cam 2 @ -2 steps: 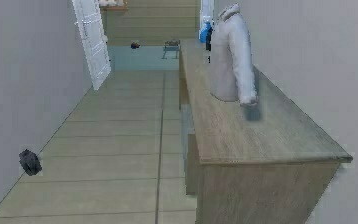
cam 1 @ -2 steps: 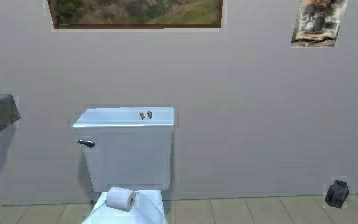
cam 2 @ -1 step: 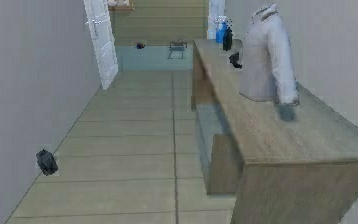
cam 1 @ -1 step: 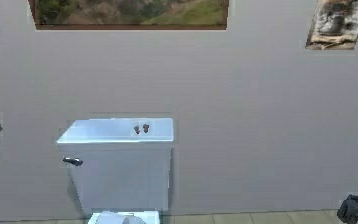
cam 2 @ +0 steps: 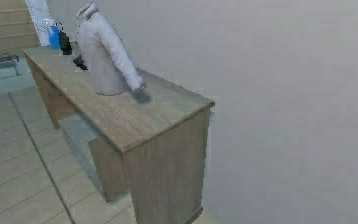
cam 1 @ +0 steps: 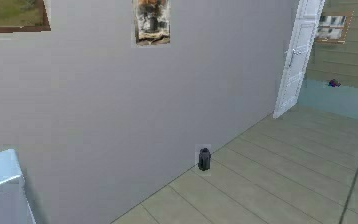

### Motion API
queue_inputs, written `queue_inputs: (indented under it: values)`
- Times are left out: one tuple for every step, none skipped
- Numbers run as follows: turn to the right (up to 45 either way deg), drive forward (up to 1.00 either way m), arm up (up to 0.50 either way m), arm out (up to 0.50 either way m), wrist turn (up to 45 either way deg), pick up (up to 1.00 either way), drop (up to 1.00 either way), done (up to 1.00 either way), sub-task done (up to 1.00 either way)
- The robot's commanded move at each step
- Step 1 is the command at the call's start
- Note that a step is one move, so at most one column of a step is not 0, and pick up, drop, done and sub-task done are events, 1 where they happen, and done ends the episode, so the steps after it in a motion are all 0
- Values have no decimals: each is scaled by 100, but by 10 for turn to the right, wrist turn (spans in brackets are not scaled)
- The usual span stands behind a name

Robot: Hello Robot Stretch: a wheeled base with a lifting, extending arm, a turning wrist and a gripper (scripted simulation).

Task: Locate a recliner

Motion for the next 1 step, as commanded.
queue_inputs:
  values:
    - [0, 40, 0, 0, 0, 0, 0, 0, 0]
